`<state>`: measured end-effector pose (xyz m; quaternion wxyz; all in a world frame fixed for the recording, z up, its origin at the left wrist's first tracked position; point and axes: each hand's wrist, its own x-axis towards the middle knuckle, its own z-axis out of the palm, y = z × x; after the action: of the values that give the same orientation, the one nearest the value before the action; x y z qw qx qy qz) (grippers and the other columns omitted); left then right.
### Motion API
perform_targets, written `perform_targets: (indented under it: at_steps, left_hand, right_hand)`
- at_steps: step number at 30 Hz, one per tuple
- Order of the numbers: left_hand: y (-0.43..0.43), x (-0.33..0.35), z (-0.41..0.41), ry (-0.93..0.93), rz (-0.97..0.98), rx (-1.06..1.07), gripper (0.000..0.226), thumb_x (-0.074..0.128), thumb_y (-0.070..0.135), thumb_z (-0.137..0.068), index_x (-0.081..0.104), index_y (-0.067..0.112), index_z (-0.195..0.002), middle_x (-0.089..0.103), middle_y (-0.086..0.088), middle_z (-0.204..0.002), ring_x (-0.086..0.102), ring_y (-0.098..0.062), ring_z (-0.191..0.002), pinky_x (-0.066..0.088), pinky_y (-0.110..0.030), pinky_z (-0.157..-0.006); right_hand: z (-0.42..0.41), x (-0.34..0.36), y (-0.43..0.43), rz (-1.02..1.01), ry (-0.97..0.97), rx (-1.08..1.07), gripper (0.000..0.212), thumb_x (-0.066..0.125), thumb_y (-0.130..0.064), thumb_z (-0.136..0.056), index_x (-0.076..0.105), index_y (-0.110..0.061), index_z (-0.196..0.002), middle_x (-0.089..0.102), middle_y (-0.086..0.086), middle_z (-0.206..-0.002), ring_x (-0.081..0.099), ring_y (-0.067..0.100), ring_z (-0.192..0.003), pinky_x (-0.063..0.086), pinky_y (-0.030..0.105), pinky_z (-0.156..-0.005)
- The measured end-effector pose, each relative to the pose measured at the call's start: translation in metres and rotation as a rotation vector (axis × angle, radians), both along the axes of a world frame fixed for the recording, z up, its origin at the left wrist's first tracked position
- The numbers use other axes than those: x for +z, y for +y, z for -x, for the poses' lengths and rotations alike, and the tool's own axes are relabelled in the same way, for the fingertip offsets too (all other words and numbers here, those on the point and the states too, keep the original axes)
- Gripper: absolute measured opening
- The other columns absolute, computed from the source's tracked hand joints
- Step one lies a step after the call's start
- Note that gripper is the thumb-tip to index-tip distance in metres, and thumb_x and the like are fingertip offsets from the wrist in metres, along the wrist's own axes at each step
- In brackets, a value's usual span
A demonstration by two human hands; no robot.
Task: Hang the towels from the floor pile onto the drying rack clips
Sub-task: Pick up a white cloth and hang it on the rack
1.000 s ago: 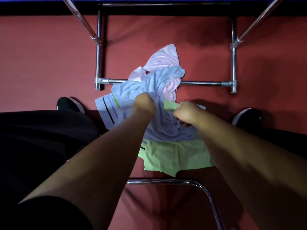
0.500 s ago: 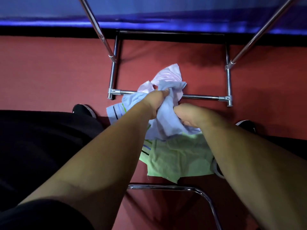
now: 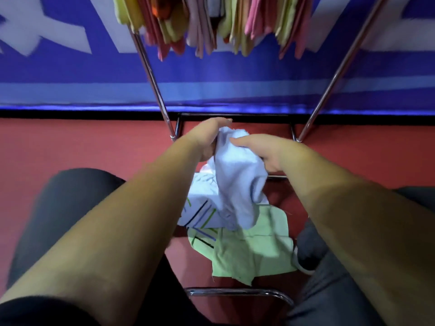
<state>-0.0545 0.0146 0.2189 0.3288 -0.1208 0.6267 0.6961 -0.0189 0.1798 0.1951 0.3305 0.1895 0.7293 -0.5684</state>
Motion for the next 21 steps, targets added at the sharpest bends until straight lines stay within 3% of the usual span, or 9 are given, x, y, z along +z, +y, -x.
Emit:
perform_targets:
  at_steps: [3, 5, 7, 11, 13, 16, 19, 21]
  left_hand:
    - [-0.011, 0.035, -0.003, 0.101, 0.2, -0.072, 0.047, 0.061, 0.054, -0.1, 0.074, 0.013, -0.119, 0.077, -0.007, -0.117, 0.074, -0.025, -0.096, 0.059, -0.035, -0.082]
    - [-0.017, 0.06, -0.016, 0.139, 0.258, -0.205, 0.073, 0.069, 0.08, -0.08, 0.072, 0.025, -0.128, 0.074, -0.001, -0.125, 0.072, -0.027, -0.108, 0.058, -0.044, -0.091]
    - [-0.024, 0.072, -0.03, 0.164, 0.276, -0.376, 0.087, 0.07, 0.088, -0.07, 0.066, 0.032, -0.136, 0.071, 0.002, -0.133, 0.067, -0.024, -0.12, 0.051, -0.046, -0.1]
    - [-0.023, 0.067, -0.059, 0.258, 0.321, -0.609, 0.049, 0.077, 0.058, -0.089, 0.073, 0.025, -0.125, 0.075, -0.004, -0.126, 0.069, -0.017, -0.107, 0.053, -0.038, -0.093]
    - [-0.012, 0.061, -0.064, 0.343, 0.339, -0.53, 0.045, 0.089, 0.041, -0.082, 0.077, 0.016, -0.117, 0.079, -0.007, -0.116, 0.074, -0.019, -0.104, 0.057, -0.045, -0.101]
    - [0.0, 0.056, -0.06, 0.346, 0.26, -0.317, 0.039, 0.086, 0.028, -0.08, 0.078, 0.011, -0.114, 0.081, -0.007, -0.109, 0.076, -0.027, -0.108, 0.055, -0.053, -0.107]
    - [0.003, 0.055, -0.052, 0.28, 0.138, -0.159, 0.035, 0.08, 0.026, -0.086, 0.076, 0.012, -0.118, 0.08, -0.014, -0.109, 0.073, -0.039, -0.113, 0.054, -0.059, -0.105]
    - [0.005, 0.061, -0.048, 0.257, 0.005, -0.108, 0.031, 0.072, 0.017, -0.096, 0.072, 0.015, -0.126, 0.079, -0.014, -0.115, 0.071, -0.038, -0.119, 0.057, -0.052, -0.101]
  right_hand:
    - [0.001, 0.039, 0.003, 0.092, 0.034, -0.105, 0.057, 0.074, -0.052, -0.093, 0.067, -0.011, -0.132, 0.077, 0.009, -0.122, 0.073, 0.021, -0.114, 0.056, 0.042, -0.106]
    - [-0.004, 0.065, 0.002, 0.225, 0.058, -0.222, 0.048, 0.065, -0.04, -0.103, 0.063, -0.005, -0.136, 0.076, 0.013, -0.123, 0.074, 0.024, -0.113, 0.058, 0.04, -0.101]
    - [-0.008, 0.091, -0.002, 0.341, 0.081, -0.35, 0.038, 0.055, -0.029, -0.11, 0.061, -0.003, -0.137, 0.073, 0.013, -0.124, 0.072, 0.026, -0.118, 0.057, 0.041, -0.104]
    - [-0.021, 0.106, -0.003, 0.608, 0.097, -0.632, 0.031, 0.046, -0.014, -0.11, 0.062, -0.004, -0.135, 0.067, 0.007, -0.115, 0.068, 0.02, -0.106, 0.053, 0.032, -0.104]
    - [-0.031, 0.102, 0.0, 0.662, 0.073, -0.665, 0.032, 0.045, -0.015, -0.11, 0.061, 0.006, -0.129, 0.071, 0.016, -0.107, 0.069, 0.026, -0.104, 0.054, 0.038, -0.1]
    - [-0.036, 0.101, 0.008, 0.717, 0.089, -0.69, 0.034, 0.049, -0.016, -0.109, 0.058, 0.017, -0.113, 0.07, 0.03, -0.111, 0.068, 0.04, -0.112, 0.051, 0.053, -0.108]
    - [-0.034, 0.108, 0.018, 0.595, 0.151, -0.644, 0.023, 0.054, -0.017, -0.107, 0.058, 0.006, -0.106, 0.071, 0.03, -0.108, 0.068, 0.042, -0.112, 0.053, 0.052, -0.108]
    - [-0.032, 0.105, 0.024, 0.435, 0.119, -0.484, 0.02, 0.059, -0.028, -0.103, 0.065, -0.01, -0.108, 0.075, 0.016, -0.116, 0.068, 0.036, -0.109, 0.053, 0.051, -0.108]
